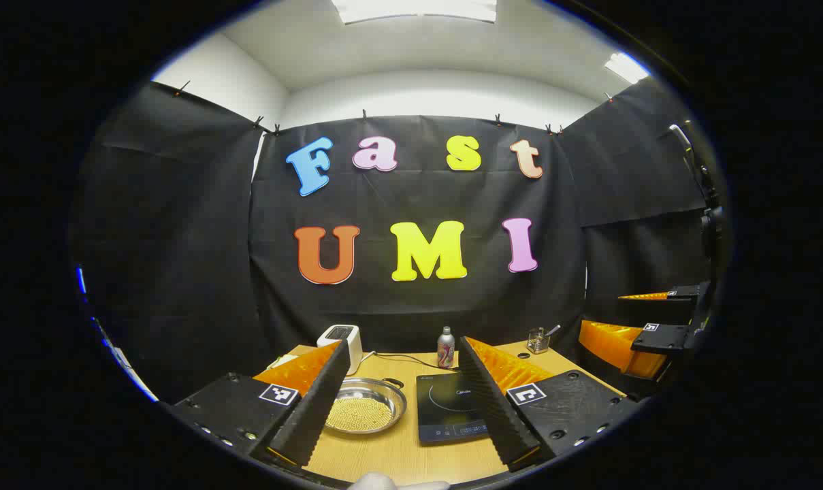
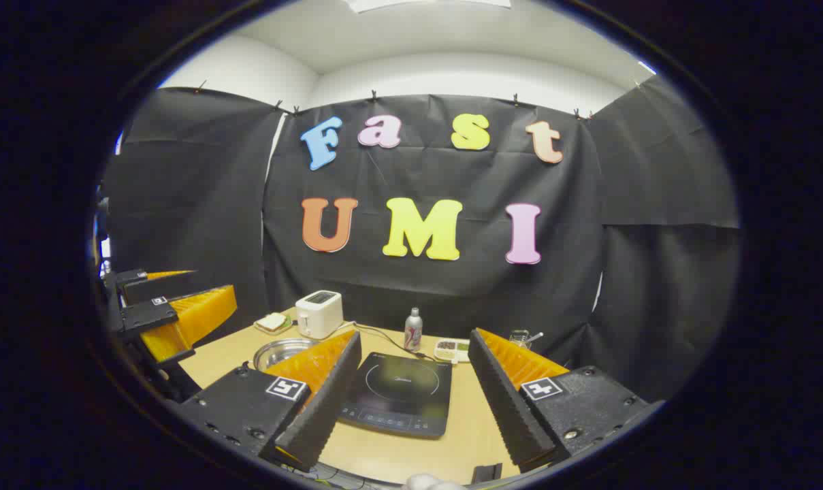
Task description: First push the handle of the pot to place it horizontally, then grasp the pot with both hands and set it on the induction cooktop.
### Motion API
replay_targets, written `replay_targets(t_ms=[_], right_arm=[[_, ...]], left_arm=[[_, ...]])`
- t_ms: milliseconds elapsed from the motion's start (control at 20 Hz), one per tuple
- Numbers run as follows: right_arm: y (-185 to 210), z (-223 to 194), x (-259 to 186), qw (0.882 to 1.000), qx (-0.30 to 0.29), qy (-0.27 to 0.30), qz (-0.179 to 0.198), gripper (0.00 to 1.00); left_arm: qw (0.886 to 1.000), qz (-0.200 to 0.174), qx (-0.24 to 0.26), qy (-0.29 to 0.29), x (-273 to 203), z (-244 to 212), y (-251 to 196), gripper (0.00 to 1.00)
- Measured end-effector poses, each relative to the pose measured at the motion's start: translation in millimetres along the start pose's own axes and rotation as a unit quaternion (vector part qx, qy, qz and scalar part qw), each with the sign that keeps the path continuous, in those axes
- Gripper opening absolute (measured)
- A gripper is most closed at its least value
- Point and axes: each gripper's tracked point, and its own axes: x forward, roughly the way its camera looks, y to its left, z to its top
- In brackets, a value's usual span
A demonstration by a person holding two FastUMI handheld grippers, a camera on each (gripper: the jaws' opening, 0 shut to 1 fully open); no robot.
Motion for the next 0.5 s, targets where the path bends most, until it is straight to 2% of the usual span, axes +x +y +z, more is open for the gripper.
replay_targets(t_ms=[50,100,150,250,300,400,500], right_arm=[[-1.6,-0.9,0.1,1.000,0.002,0.001,-0.003,0.97],[-3.8,-3.0,-0.4,1.000,0.003,0.003,-0.005,0.97],[-3.9,-4.0,-0.5,1.000,0.002,0.005,-0.006,0.99],[-5.4,-6.2,-0.9,1.000,-0.001,0.007,-0.009,0.97],[-5.3,-6.2,-0.6,1.000,-0.002,0.008,-0.010,0.97],[-5.6,-6.2,1.0,1.000,-0.003,0.009,-0.014,0.99],[-5.6,-6.6,2.5,1.000,-0.002,0.011,-0.016,0.97]], left_arm=[[1.000,0.000,0.000,0.001,2.4,-1.7,0.1,0.86],[1.000,0.001,-0.002,-0.002,3.0,-0.4,1.5,0.95],[1.000,0.001,-0.003,-0.003,4.5,-0.5,1.4,0.95],[1.000,0.001,-0.002,0.002,8.8,-4.3,3.1,0.94],[1.000,0.001,-0.003,0.002,10.8,-6.0,4.7,0.89],[1.000,0.002,-0.001,0.003,15.4,-6.8,8.1,0.86],[1.000,-0.002,-0.002,0.004,18.8,-8.2,10.3,0.83]])
